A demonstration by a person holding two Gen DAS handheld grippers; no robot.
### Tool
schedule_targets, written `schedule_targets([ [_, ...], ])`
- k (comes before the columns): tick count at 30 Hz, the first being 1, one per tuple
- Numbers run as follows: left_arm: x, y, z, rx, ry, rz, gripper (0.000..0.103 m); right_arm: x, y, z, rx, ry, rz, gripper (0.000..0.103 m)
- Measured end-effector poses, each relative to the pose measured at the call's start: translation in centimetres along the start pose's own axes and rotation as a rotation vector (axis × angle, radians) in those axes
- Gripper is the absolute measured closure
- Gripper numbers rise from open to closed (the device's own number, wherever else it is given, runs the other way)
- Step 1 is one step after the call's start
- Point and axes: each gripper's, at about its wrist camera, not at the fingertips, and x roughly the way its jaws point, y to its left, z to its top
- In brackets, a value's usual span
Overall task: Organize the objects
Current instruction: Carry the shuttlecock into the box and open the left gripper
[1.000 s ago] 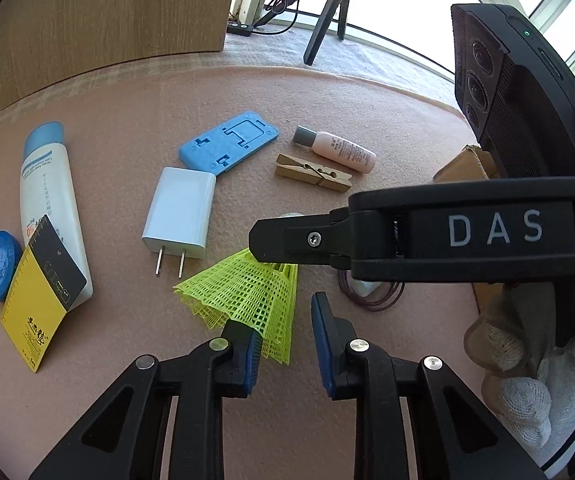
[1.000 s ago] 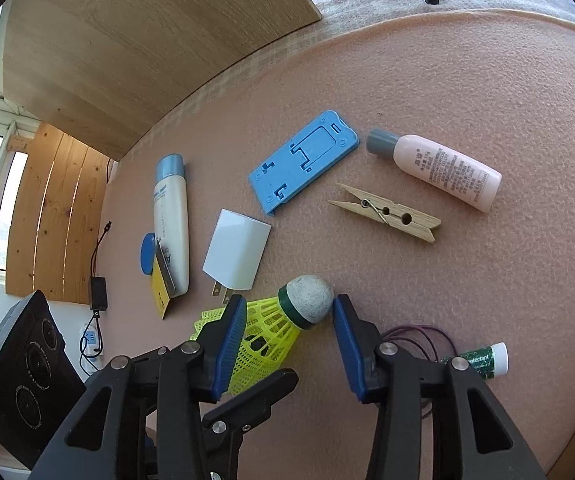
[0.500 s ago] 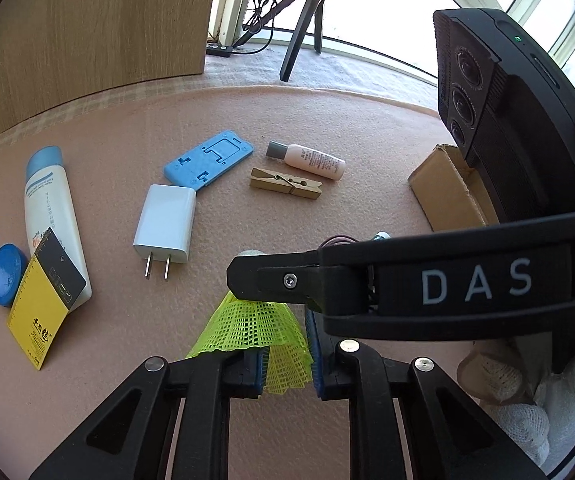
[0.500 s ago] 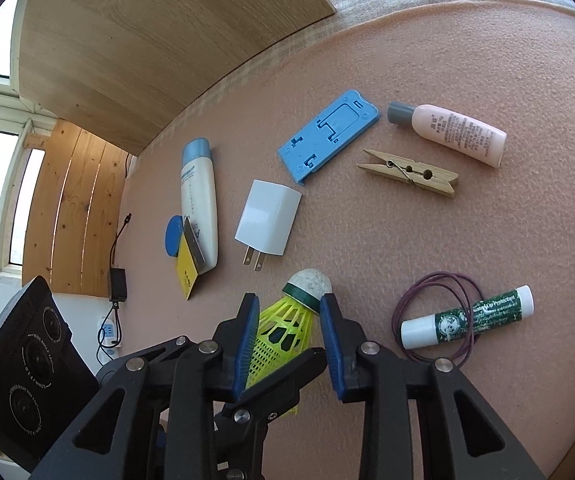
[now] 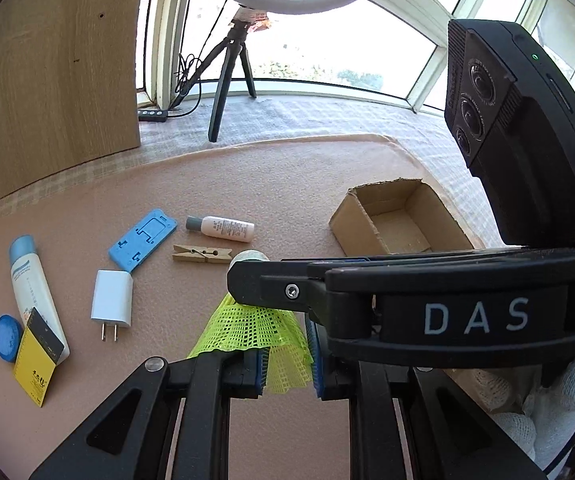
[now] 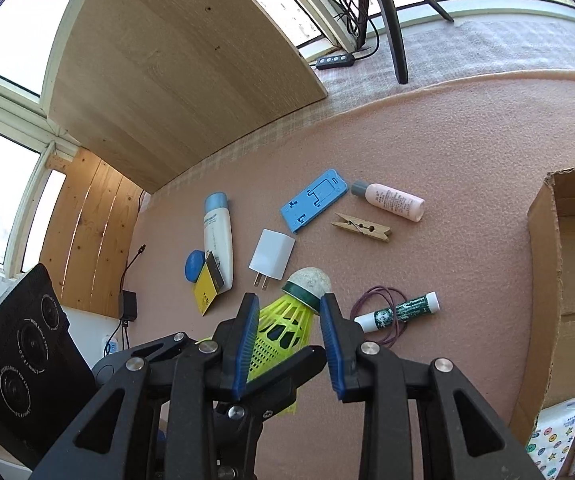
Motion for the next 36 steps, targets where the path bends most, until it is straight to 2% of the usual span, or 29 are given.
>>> schedule_targets([
  [8,3.0,-8.1,2.5,0.108,0.002,-0.093,0.086,-7.0,-4.8,-0.5,0.047,-0.113,-0.097,0.074],
  [16,6.4,-16.0,3.7,0.200,0.034,-0.161,0.086,-12.1,-10.4,-1.8,0.132,-0.176,-0.159,0.074],
  [21,7.8,-19.1,3.9,0.237,0.051,-0.181,0.086,-14.0,-12.9,-2.6,0.170,-0.200,-0.181,0.074],
  [25,8.5,-20.2,4.0,0.252,0.062,-0.176,0.085,-14.9,-13.7,-3.1,0.174,-0.214,-0.195,0.074],
  [26,8.6,-20.4,4.0,0.256,0.065,-0.170,0.081,-15.1,-13.8,-3.1,0.171,-0.218,-0.201,0.073],
  [27,8.7,-20.4,3.9,0.261,0.072,-0.161,0.063,-15.3,-13.9,-3.2,0.169,-0.222,-0.206,0.064],
  [28,8.8,-20.4,3.8,0.262,0.078,-0.153,0.048,-15.5,-14.0,-3.2,0.171,-0.230,-0.214,0.049],
  [29,8.6,-20.3,3.7,0.261,0.071,-0.143,0.025,-15.7,-14.2,-3.3,0.173,-0.244,-0.224,0.041],
  [30,8.4,-20.2,3.5,0.261,0.053,-0.127,0.022,-15.9,-14.3,-3.3,0.177,-0.264,-0.239,0.031],
  [31,8.2,-20.0,3.4,0.265,0.053,-0.121,0.022,-16.2,-14.3,-3.4,0.178,-0.284,-0.251,0.028],
  [36,7.2,-18.9,3.1,0.255,0.043,-0.092,0.022,-16.4,-14.2,-3.4,0.172,-0.293,-0.279,0.028],
])
